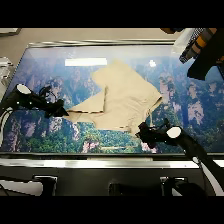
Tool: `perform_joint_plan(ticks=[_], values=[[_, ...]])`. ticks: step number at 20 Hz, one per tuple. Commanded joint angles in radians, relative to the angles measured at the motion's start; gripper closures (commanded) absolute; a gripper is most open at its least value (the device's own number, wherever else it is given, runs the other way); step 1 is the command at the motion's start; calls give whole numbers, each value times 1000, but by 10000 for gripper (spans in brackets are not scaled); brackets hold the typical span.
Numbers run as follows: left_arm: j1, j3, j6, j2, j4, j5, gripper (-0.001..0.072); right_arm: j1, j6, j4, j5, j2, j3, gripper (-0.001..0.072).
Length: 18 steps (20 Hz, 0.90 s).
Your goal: Fold the clothes and pants, and hang the long-sleeved shirts on hangers.
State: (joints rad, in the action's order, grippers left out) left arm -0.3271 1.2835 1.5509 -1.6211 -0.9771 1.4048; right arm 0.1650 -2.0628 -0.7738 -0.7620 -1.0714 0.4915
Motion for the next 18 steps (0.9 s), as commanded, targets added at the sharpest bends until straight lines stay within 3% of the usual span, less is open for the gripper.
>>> perform_joint_plan(ticks=[1,4,8,14,18], values=[[-54,-45,50,95,-130,64,695,-98,-88,-233,-251,97,16,675],[-82,-177,61,222,-158,96,695,-203,-121,-479,-451,201,91,675],[-81,-443,81,402,-157,113,695,-231,-64,-594,-581,234,196,674],[-80,-761,119,695,-78,90,694,-230,-13,-602,-619,234,208,674],[-75,-891,114,746,61,35,694,-230,25,-600,-581,227,201,674]])
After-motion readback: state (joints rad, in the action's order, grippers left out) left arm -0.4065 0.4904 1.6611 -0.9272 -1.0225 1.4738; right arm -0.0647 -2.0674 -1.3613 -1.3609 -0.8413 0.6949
